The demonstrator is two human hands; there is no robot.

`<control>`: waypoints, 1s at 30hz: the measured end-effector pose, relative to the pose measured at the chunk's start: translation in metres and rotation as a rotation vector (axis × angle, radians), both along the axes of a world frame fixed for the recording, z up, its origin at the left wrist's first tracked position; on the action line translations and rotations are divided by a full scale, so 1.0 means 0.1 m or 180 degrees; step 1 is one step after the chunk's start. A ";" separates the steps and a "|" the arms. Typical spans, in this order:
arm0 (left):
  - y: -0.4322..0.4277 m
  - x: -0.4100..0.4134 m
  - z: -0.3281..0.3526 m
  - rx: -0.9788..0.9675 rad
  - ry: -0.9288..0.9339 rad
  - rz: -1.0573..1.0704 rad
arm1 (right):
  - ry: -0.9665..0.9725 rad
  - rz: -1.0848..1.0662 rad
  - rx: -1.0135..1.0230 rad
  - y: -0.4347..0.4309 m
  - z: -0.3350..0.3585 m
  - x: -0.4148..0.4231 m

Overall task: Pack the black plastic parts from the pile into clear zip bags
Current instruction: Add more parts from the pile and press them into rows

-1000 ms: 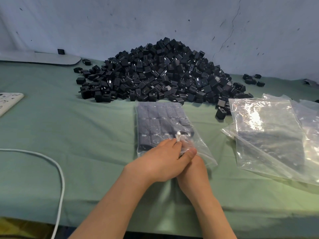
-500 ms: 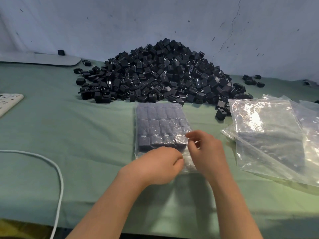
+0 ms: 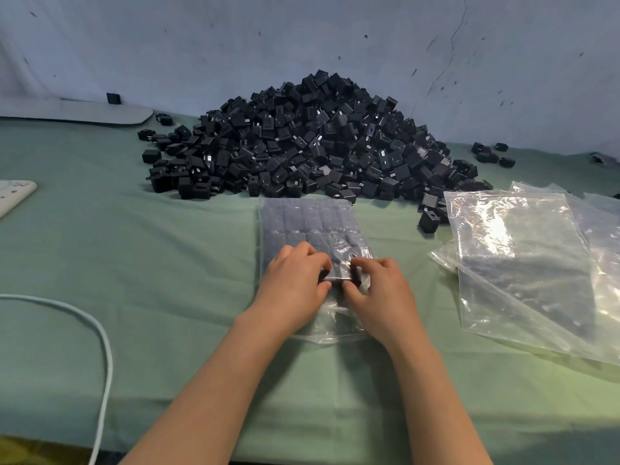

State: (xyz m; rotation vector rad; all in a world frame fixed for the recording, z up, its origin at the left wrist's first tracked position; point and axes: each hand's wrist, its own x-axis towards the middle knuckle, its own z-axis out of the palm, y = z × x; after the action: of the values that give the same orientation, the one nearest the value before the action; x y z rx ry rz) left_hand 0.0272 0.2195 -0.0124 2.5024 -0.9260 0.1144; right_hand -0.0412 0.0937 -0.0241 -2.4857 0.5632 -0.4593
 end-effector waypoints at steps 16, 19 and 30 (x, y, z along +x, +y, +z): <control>-0.01 0.03 -0.03 0.0026 -0.0143 -0.0028 | 0.0595 0.0294 -0.0005 -0.04 0.19 0.13; -0.01 0.03 -0.03 0.0027 -0.0140 -0.0039 | 0.0183 0.0136 0.0030 -0.02 0.13 0.11; 0.00 0.02 -0.04 0.0031 -0.0156 -0.0045 | -0.0206 -0.0105 0.0309 -0.01 -0.02 0.10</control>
State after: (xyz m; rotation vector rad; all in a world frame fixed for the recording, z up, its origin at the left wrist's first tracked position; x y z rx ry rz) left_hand 0.0294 0.2193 -0.0162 2.5119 -0.9659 0.1679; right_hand -0.0313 0.0925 -0.0263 -2.3638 0.5873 -0.5110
